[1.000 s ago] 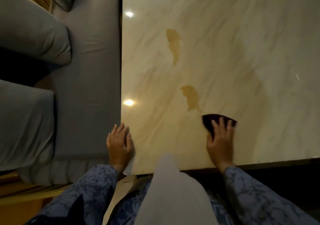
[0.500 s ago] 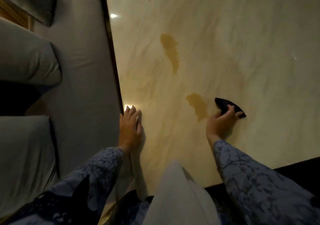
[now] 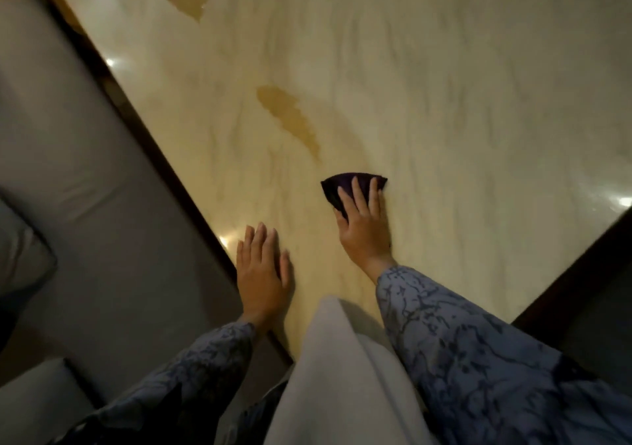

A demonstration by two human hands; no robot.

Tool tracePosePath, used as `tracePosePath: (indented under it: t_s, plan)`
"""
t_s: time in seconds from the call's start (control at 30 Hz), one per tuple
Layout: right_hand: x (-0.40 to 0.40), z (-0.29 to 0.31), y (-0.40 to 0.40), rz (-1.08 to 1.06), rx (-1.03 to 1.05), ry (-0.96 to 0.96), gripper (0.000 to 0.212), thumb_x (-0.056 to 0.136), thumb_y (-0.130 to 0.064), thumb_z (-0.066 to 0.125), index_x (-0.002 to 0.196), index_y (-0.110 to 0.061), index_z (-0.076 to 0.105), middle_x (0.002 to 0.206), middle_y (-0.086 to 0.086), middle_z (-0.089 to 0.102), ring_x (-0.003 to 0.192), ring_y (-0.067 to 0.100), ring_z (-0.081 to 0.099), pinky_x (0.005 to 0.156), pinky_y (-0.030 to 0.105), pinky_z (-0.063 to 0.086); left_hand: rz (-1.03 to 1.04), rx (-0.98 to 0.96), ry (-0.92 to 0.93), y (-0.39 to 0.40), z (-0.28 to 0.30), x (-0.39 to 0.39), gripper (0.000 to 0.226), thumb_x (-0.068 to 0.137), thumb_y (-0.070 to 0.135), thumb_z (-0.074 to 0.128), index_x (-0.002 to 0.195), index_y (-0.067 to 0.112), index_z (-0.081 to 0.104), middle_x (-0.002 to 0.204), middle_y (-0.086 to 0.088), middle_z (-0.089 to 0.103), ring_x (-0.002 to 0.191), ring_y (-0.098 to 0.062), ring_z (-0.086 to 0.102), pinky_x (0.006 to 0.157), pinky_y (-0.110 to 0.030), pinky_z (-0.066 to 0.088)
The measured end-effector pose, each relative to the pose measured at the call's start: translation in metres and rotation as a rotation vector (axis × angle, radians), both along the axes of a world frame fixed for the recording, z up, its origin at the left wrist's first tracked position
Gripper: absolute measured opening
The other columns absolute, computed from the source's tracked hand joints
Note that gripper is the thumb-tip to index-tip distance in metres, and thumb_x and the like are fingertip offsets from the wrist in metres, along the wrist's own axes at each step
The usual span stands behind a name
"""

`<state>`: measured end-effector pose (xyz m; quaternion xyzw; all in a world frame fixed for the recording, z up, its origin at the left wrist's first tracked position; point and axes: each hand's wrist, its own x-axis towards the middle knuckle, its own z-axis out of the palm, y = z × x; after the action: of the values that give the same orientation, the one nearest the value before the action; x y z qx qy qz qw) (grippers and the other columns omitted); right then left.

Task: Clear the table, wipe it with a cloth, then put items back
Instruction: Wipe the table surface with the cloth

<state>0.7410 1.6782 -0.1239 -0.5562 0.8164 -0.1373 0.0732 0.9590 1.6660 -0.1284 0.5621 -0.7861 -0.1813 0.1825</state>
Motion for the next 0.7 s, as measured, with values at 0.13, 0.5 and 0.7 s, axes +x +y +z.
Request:
tracePosePath:
  t_s: [0.13,0.5,0.7]
  plan:
    - [-0.036,0.001,0.052,-0.211,0.018,0.003,0.052,0.097,-0.037,0.036,0.144,-0.017,0.046,0.154,0.013,0.034,0.146,0.039,0.018,0.118,0.056,0.014,-0.032,-0.011,-0.038,0.001,0.005,-0.002,0.051,0.095,0.034,0.041,0.138,0.009,0.052,0.15,-0.011,0.042,0.146,-0.027,0.024,0.118,-0.049,0.022]
    - [-0.03,0.006,0.175,-0.647,0.052,-0.034,0.057,0.099,-0.042,0.027,0.147,-0.013,0.041,0.158,0.013,0.025,0.149,0.035,0.007,0.12,0.051,0.008,-0.045,0.061,-0.153,-0.002,0.006,-0.002,0.055,0.098,0.038,0.032,0.145,0.011,0.042,0.156,-0.012,0.031,0.148,-0.028,0.016,0.121,-0.044,0.012]
    - [0.05,0.003,0.205,-0.553,0.01,-0.003,0.055,0.093,-0.036,0.042,0.142,-0.012,0.048,0.155,0.017,0.033,0.145,0.043,0.017,0.118,0.056,0.015,-0.072,0.094,-0.17,-0.001,0.01,0.002,0.051,0.102,0.034,0.037,0.147,0.011,0.038,0.158,-0.011,0.027,0.148,-0.028,0.013,0.121,-0.044,0.011]
